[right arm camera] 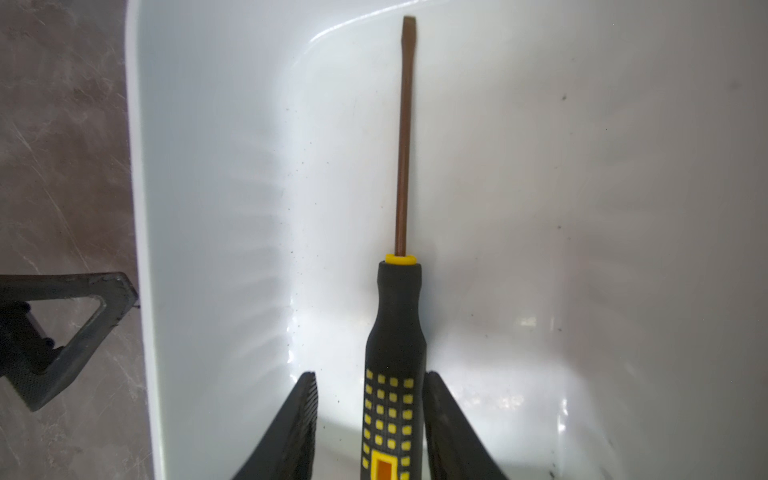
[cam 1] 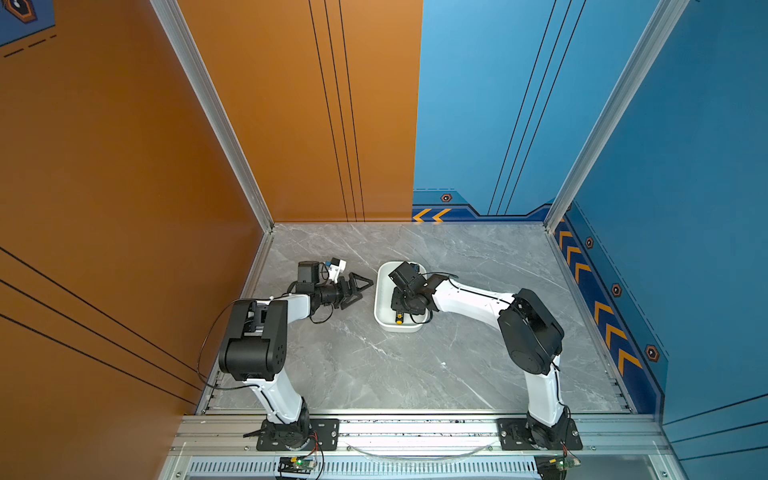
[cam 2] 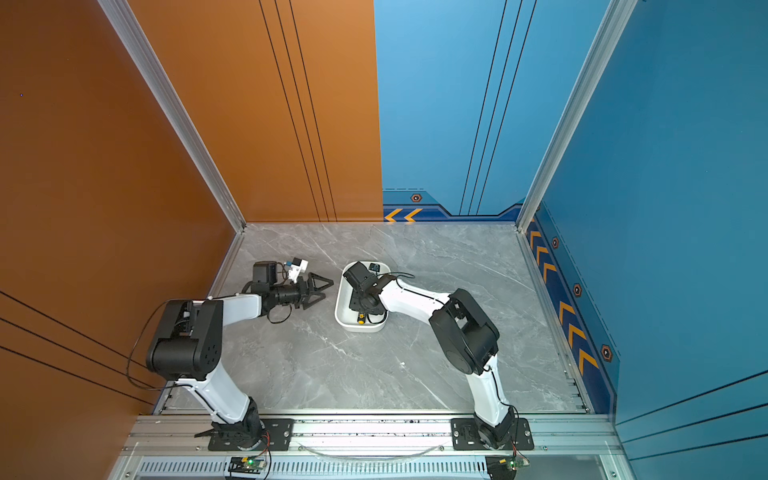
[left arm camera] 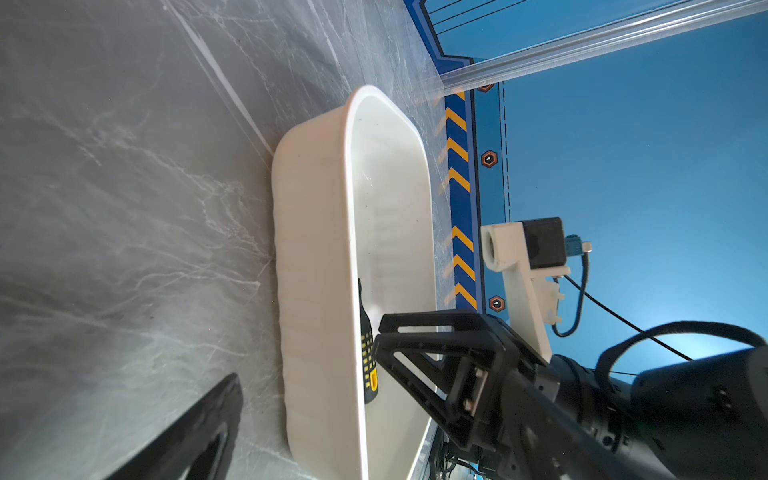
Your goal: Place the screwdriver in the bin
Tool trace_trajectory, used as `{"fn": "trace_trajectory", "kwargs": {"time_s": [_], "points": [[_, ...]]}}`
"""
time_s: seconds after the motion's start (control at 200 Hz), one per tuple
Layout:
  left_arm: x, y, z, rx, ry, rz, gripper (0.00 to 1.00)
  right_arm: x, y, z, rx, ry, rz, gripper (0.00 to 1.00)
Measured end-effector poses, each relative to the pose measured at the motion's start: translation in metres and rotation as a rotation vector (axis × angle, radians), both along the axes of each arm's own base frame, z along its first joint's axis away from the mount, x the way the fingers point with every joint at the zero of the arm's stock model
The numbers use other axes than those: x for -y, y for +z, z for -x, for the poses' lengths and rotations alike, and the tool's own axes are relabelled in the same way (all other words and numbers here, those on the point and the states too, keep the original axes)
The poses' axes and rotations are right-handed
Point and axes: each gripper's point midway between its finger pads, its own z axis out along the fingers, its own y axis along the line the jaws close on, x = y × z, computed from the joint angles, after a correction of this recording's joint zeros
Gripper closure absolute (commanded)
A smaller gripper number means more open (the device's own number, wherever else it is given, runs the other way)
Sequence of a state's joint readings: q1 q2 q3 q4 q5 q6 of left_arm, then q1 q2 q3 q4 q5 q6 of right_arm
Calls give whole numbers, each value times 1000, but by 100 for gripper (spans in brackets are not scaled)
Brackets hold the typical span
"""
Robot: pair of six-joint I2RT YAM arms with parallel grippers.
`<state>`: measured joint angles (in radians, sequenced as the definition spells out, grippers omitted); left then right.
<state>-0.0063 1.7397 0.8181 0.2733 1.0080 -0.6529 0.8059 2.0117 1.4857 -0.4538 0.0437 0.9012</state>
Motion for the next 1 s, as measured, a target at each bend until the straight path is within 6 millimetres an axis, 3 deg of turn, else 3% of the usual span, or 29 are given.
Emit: {"fn": "trace_trajectory", "kwargs": {"time_s": [0.305,0.521,0.706,0.821,1.001], "points": [[0,0,0,0,0,0,2,6,30,-2,57,98,52,56],[0,0,0,0,0,0,2,25,54,-10,100,185,70,52],[0,0,0,-3,2,1,2,60,73,-20,141,194,97,42],[0,0,0,-6,3,3,2,93,81,-27,157,156,116,35],[0,0,0,-8,4,4,2,146,85,-35,162,76,156,32]]}}
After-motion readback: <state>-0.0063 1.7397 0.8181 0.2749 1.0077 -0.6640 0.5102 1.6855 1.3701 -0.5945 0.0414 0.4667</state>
